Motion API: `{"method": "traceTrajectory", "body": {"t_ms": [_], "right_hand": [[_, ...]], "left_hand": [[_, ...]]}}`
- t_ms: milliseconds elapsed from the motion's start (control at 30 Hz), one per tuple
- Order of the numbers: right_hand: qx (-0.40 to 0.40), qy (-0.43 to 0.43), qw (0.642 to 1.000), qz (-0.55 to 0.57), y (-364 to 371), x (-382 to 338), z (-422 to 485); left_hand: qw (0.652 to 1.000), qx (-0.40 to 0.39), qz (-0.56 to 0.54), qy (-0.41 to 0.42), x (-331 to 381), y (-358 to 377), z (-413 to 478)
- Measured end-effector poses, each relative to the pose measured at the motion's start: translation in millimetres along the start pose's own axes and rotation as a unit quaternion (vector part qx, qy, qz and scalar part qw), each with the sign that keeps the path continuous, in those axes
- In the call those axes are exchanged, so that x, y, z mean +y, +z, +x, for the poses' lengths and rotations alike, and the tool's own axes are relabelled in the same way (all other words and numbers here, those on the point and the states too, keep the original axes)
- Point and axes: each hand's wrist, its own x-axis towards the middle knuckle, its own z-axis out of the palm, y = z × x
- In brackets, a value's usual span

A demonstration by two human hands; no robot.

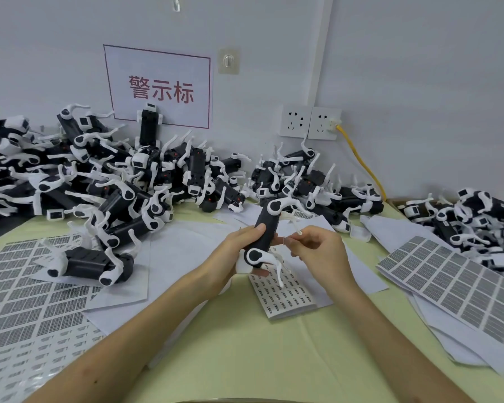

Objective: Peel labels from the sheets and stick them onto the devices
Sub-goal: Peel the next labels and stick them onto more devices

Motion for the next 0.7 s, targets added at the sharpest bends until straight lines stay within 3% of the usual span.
{"method": "traceTrajectory", "body": {"t_ms": [433,700], "right_hand": [[-0.048,-0.003,0.999,-0.001,6,-2,0],[-0.123,0.050,0.980,0.146,1,-9,-2]], "left_hand": [[1.000,0.014,0.008,0.011,-3,2,4],[0.996,0.061,-0.058,0.010,1,3,1]]}}
